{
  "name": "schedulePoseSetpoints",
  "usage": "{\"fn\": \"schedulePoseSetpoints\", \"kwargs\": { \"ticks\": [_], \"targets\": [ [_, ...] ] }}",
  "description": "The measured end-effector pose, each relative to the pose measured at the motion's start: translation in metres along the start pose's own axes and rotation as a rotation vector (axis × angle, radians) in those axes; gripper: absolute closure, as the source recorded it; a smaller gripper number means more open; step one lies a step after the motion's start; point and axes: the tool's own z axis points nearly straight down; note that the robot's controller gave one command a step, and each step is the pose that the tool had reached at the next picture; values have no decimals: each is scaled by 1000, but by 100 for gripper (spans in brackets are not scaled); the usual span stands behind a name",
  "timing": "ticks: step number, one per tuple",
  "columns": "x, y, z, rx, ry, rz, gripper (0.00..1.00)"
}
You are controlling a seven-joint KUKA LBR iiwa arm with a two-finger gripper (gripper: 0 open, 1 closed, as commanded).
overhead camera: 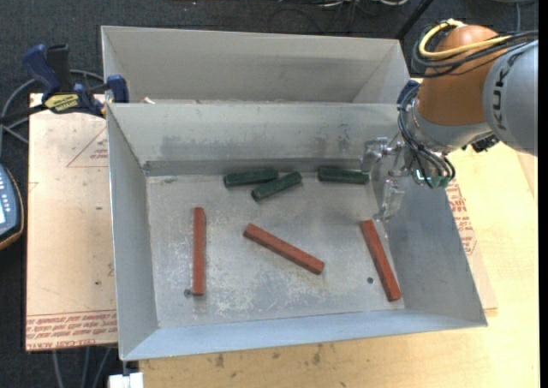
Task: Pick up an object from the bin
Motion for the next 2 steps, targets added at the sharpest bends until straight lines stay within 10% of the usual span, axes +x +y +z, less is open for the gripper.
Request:
{"fn": "schedulePoseSetpoints", "kwargs": {
  "ticks": [1, 2],
  "targets": [
    [-16, 23, 58, -2, -7, 92, 0],
    [64, 92, 11, -4, -5, 150, 0]
  ]
}}
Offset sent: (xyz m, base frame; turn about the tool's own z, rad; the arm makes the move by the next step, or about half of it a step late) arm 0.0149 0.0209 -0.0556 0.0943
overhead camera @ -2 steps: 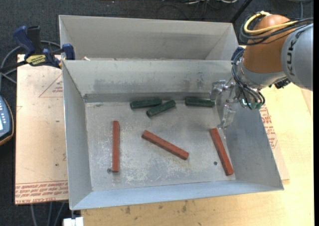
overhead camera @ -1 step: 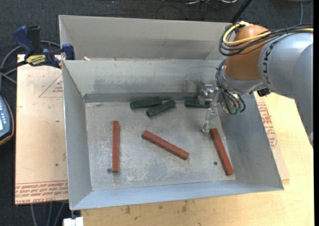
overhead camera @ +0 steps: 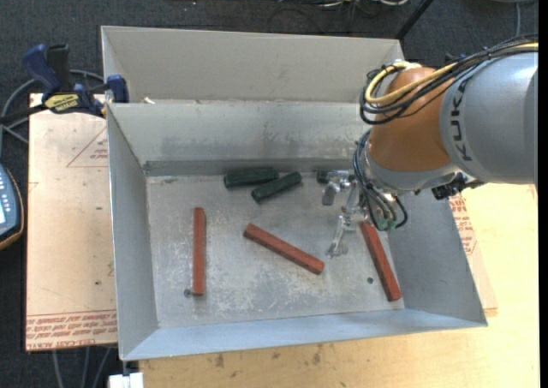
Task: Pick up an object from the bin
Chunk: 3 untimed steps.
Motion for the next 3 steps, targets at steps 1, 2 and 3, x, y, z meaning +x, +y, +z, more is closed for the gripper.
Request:
{"fn": "schedulePoseSetpoints", "kwargs": {
  "ticks": [1, 2, 3],
  "targets": [
    [32, 52, 50, 3, 3, -27, 0],
    [45, 85, 23, 1, -4, 55, 0],
    [87, 80, 37, 4, 0, -113, 0]
  ]
}}
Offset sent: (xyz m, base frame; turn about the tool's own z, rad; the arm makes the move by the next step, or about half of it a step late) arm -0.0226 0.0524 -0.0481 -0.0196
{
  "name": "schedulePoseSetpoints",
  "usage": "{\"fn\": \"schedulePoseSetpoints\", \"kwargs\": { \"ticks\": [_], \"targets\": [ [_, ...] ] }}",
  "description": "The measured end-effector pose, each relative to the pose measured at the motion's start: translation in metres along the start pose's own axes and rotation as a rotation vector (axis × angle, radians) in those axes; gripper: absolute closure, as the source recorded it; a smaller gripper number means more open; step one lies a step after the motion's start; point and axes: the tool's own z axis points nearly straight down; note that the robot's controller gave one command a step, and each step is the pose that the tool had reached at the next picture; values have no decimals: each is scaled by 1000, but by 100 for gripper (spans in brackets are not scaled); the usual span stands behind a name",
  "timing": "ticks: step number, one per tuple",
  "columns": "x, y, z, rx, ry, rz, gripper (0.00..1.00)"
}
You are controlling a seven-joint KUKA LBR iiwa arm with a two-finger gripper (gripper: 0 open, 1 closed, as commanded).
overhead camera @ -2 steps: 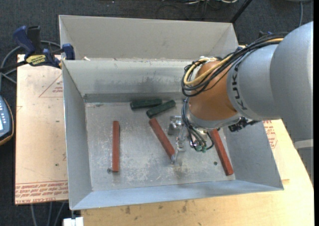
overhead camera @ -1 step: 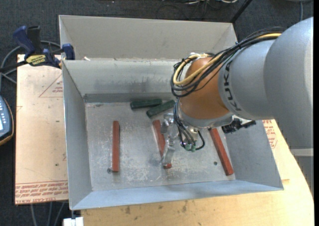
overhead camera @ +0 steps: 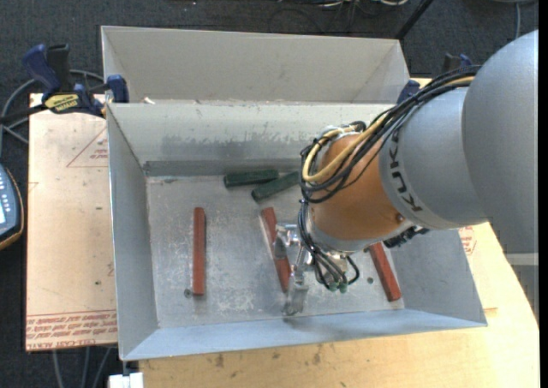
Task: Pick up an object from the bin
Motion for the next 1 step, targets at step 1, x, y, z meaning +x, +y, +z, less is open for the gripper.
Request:
{"fn": "schedulePoseSetpoints", "kwargs": {
  "ticks": [1],
  "targets": [
    [-45, 8, -66, -1, -12, -35, 0]
  ]
}}
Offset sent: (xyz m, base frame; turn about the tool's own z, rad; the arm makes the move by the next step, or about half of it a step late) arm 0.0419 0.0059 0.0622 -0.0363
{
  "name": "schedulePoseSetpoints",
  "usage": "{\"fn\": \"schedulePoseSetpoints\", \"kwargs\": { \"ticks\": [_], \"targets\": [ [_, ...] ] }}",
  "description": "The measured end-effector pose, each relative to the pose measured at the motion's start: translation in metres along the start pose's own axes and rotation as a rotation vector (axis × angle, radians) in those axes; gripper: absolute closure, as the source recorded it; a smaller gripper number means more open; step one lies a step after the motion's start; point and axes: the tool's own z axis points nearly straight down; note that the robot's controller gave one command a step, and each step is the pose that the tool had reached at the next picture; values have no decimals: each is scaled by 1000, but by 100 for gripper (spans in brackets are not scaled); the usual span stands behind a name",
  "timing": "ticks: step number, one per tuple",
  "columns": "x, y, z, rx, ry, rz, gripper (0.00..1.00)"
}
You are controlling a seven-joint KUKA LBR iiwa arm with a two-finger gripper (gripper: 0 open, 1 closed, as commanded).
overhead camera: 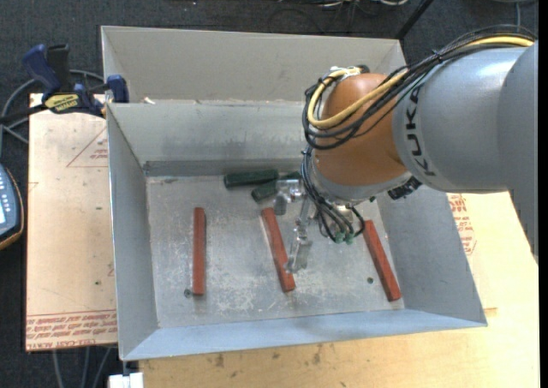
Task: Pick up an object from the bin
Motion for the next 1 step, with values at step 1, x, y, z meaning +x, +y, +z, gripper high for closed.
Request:
{"fn": "schedulePoseSetpoints", "kwargs": {
  "ticks": [1],
  "targets": [
    [44, -22, 76, -2, 4, -426, 0]
  ]
}}
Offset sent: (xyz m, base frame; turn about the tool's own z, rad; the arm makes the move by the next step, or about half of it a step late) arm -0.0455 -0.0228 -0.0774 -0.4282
